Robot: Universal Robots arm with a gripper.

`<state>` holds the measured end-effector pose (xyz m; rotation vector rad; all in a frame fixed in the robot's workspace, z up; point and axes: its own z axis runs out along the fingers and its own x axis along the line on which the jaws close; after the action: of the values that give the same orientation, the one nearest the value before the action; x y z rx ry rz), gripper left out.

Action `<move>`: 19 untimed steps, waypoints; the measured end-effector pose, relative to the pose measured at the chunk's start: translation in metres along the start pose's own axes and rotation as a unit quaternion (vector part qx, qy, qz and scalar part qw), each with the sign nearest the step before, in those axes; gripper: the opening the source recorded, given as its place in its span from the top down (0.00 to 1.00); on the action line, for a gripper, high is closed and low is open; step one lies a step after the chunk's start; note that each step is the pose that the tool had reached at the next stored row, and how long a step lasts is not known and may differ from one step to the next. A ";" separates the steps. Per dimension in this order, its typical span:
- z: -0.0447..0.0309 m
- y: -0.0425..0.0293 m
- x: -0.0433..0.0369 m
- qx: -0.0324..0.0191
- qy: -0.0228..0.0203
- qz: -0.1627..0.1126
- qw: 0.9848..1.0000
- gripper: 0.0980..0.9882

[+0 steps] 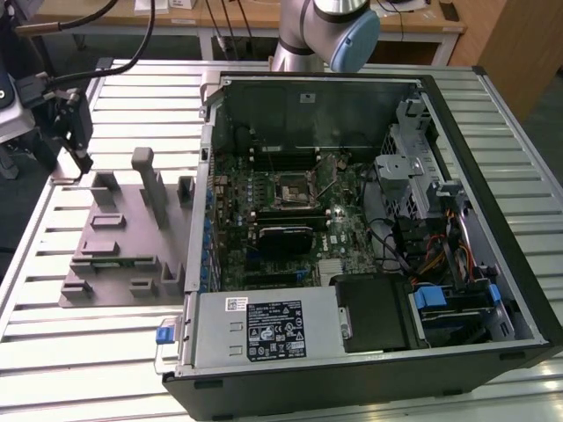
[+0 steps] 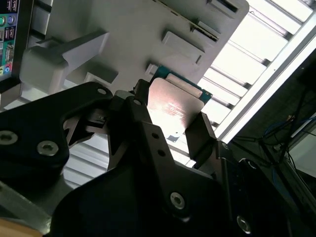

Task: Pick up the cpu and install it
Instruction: 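Pick up the cpu and move it towards the insertion slot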

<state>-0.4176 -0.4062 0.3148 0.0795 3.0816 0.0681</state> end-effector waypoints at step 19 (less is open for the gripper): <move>-0.0372 0.0017 -0.0021 0.000 -0.007 0.000 1.000 0.50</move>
<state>-0.4176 -0.4063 0.3520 0.0786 3.0683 0.0683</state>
